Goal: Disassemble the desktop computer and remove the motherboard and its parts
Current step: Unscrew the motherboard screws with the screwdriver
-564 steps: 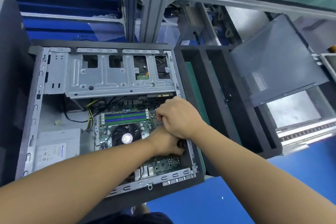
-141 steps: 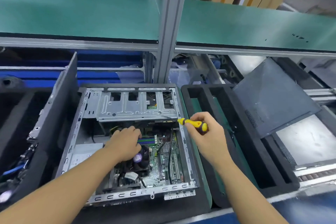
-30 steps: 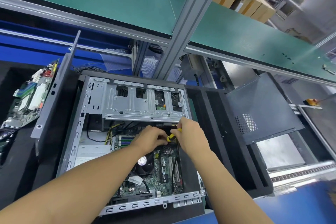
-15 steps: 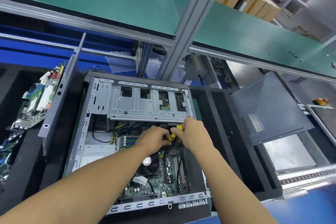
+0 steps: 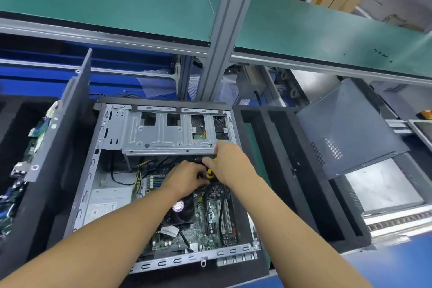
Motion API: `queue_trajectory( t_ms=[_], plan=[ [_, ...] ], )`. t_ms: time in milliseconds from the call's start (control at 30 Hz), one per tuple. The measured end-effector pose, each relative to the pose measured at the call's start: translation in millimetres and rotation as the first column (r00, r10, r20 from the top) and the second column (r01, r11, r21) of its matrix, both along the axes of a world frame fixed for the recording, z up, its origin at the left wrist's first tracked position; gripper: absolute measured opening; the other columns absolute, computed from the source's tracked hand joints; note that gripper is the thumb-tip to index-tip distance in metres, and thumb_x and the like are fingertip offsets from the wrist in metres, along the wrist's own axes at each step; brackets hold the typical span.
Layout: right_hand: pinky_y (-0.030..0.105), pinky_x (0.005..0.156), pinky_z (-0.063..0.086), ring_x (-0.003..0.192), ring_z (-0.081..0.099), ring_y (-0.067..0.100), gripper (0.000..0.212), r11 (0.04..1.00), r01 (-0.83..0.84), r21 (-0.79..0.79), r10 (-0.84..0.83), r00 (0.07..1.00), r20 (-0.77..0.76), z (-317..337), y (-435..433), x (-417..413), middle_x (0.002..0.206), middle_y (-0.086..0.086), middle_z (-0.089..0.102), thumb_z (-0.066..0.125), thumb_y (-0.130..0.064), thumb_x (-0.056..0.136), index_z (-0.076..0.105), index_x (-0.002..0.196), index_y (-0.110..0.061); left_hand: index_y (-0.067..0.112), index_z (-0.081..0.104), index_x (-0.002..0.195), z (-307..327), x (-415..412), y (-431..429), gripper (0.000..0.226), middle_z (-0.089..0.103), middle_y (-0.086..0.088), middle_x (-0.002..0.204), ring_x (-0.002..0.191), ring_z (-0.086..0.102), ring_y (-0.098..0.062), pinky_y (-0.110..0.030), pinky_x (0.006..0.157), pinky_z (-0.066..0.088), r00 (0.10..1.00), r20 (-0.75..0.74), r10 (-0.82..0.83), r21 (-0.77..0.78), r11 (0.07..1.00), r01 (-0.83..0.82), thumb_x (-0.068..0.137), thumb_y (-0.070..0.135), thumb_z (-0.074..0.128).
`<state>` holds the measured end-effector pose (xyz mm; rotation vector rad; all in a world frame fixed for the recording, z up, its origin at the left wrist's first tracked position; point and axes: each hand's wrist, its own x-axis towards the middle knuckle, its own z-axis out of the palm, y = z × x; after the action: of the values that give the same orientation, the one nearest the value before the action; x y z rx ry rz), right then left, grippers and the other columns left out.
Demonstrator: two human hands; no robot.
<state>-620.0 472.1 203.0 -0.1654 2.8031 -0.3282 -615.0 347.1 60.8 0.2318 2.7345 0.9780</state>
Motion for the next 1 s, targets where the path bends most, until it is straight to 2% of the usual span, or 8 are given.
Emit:
queue_trajectory(
  t_ms=[133,300,400,567,667,733,900,1000],
  plan=[
    [0.031,0.067,0.043,0.1,0.065,0.034,0.025,0.994,-0.047,0.102,0.046,0.999,0.015,-4,-2,-4,0.113,0.016,0.062,0.056,-0.031,0.098,0.057,0.107,-0.007,0.033,0.061,0.072,-6,-3,0,0.025,0.063,0.009,0.068,0.063,0.057,-0.01,-0.032,0.062,0.05,0.999,0.026,0.032,-0.005,0.999,-0.032,0.077,0.049,0.078],
    [0.032,0.068,0.047,0.092,0.062,0.032,0.026,0.983,-0.168,0.069,0.165,0.985,0.041,-1,5,-7,0.118,0.014,0.056,0.055,-0.003,0.092,0.056,0.117,-0.012,0.041,0.071,0.1,-11,-3,-2,0.022,0.069,0.015,0.081,0.073,0.061,-0.008,-0.029,0.066,0.051,1.0,0.008,0.0,0.015,1.0,0.0,0.08,0.05,0.075],
    [0.032,0.065,0.039,0.077,0.053,0.026,0.031,0.978,-0.206,0.019,0.205,0.977,0.053,-1,12,-9,0.117,0.01,0.048,0.057,0.004,0.087,0.058,0.114,-0.013,0.041,0.073,0.101,-13,-3,-3,0.016,0.074,0.011,0.086,0.075,0.065,-0.008,-0.033,0.071,0.055,1.0,0.008,0.001,0.019,1.0,-0.002,0.085,0.038,0.072],
    [0.029,0.07,0.038,0.084,0.048,0.022,0.03,0.973,-0.207,-0.105,0.215,0.974,0.069,-7,14,-9,0.113,0.004,0.044,0.056,0.002,0.087,0.062,0.109,-0.019,0.038,0.07,0.092,-15,-4,-2,0.016,0.069,0.009,0.074,0.061,0.057,-0.008,-0.036,0.061,0.053,1.0,0.013,-0.018,0.014,1.0,0.018,0.079,0.046,0.071],
    [0.026,0.075,0.038,0.092,0.055,0.021,0.014,0.959,-0.195,-0.208,0.208,0.977,0.04,-8,11,-10,0.112,0.006,0.054,0.059,-0.019,0.095,0.068,0.105,-0.019,0.033,0.074,0.087,-17,-6,-3,0.016,0.071,0.005,0.076,0.065,0.06,-0.01,-0.035,0.063,0.053,0.999,0.039,-0.007,-0.01,1.0,0.008,0.081,0.047,0.073],
    [0.027,0.073,0.043,0.087,0.058,0.022,0.02,0.959,-0.148,-0.242,0.156,0.988,0.013,-7,10,-11,0.111,0.009,0.062,0.058,-0.03,0.097,0.07,0.107,-0.018,0.031,0.075,0.086,-18,-7,-3,0.016,0.072,0.005,0.076,0.067,0.062,-0.012,-0.034,0.064,0.053,0.999,0.046,0.0,-0.005,1.0,0.0,0.08,0.046,0.075],
    [0.033,0.065,0.042,0.095,0.064,0.035,0.036,0.997,-0.072,0.019,0.073,0.996,-0.043,-5,9,-10,0.105,0.013,0.062,0.058,-0.047,0.095,0.049,0.092,-0.012,0.032,0.073,0.087,-19,-8,-1,0.018,0.068,0.007,0.071,0.064,0.06,-0.011,-0.03,0.063,0.051,0.998,0.051,0.029,-0.01,1.0,-0.028,0.079,0.048,0.076],
    [0.033,0.067,0.048,0.094,0.066,0.033,0.023,0.987,-0.142,0.072,0.144,0.989,-0.03,-3,9,-10,0.11,0.015,0.061,0.055,-0.031,0.099,0.055,0.105,-0.009,0.037,0.073,0.098,-19,-8,-1,0.022,0.071,0.01,0.077,0.066,0.061,-0.007,-0.03,0.068,0.054,0.999,0.048,0.0,-0.002,1.0,0.0,0.081,0.052,0.072]
  ],
)
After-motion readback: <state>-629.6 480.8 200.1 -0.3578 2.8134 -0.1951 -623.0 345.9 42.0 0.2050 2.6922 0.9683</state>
